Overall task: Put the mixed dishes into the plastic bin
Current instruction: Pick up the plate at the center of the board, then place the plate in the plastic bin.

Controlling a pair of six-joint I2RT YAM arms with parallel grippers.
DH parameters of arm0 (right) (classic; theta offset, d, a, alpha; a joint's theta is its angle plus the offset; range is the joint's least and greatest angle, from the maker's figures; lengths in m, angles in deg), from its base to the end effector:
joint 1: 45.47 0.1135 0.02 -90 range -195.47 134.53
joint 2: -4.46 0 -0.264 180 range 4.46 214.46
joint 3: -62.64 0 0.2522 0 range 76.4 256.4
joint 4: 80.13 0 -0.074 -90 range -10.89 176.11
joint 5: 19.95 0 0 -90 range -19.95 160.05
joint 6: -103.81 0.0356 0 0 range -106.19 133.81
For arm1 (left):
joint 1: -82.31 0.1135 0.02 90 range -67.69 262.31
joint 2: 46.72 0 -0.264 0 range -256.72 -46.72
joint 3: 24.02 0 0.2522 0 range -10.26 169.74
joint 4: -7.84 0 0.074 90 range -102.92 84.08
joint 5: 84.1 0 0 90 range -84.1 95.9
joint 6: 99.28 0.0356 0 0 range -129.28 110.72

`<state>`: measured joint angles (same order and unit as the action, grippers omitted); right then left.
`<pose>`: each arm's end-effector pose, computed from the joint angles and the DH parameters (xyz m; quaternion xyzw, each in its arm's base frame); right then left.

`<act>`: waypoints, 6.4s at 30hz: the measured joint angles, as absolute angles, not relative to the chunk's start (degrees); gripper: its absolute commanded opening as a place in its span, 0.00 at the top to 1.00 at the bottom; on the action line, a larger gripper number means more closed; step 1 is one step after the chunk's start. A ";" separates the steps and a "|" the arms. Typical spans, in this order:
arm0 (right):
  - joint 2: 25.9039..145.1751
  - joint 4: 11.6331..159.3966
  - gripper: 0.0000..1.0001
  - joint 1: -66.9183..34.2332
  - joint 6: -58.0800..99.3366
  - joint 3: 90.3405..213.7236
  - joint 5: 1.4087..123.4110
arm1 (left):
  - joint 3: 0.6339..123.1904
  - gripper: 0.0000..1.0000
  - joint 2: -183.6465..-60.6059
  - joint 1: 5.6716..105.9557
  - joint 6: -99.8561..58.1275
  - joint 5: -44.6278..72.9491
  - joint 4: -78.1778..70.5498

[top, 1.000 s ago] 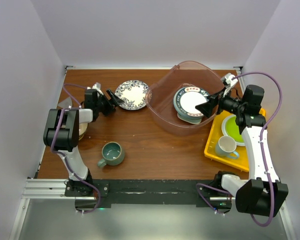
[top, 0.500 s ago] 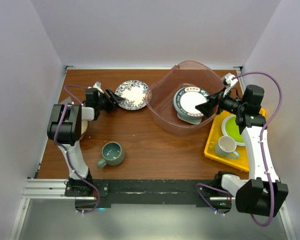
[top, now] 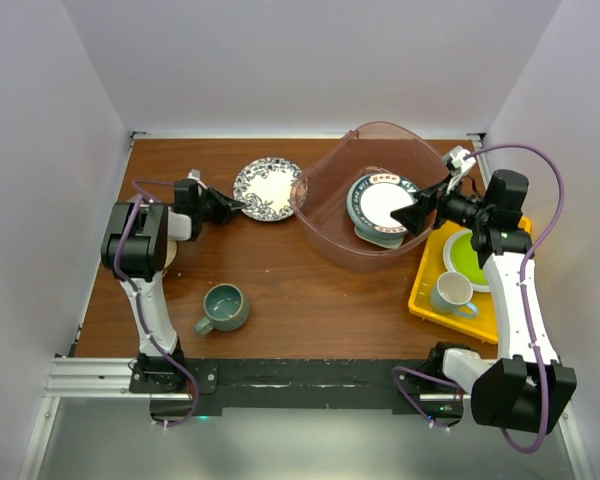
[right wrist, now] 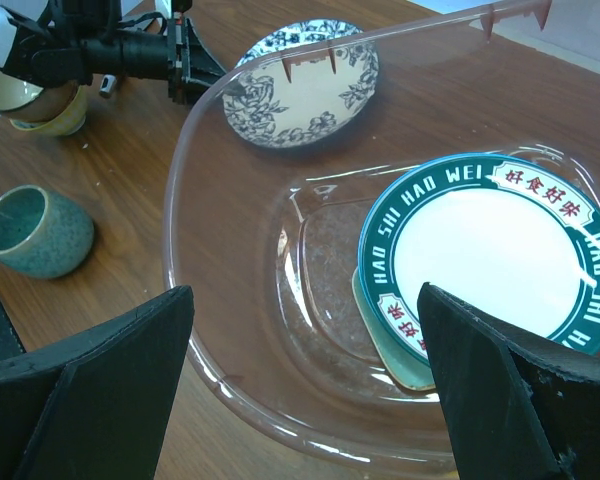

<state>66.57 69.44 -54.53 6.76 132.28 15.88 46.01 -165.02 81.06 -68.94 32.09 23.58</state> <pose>0.2355 -0.0083 0.3430 -0.2386 0.7463 0.3068 0.5404 0.4019 -0.0245 0.1008 -0.3216 0.7986 -0.4086 0.3030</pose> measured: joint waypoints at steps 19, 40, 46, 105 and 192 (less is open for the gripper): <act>66.11 69.44 0.02 -54.53 6.76 132.25 15.88 | 45.18 1.00 -155.91 86.94 -67.74 31.83 13.52; 66.11 69.73 0.02 -54.55 6.76 132.14 15.88 | 45.23 1.00 -140.24 89.93 -65.14 34.04 8.30; 66.11 70.27 0.02 -54.55 6.76 132.08 15.88 | 45.23 1.00 -133.48 90.21 -63.68 33.84 6.70; 87.61 58.43 0.39 -34.51 15.22 147.77 17.26 | 27.33 1.00 -106.20 59.46 -59.87 23.44 4.76; 102.76 59.52 0.99 -57.96 18.63 153.30 24.58 | 27.35 0.00 -79.58 58.94 -19.55 -5.02 -18.74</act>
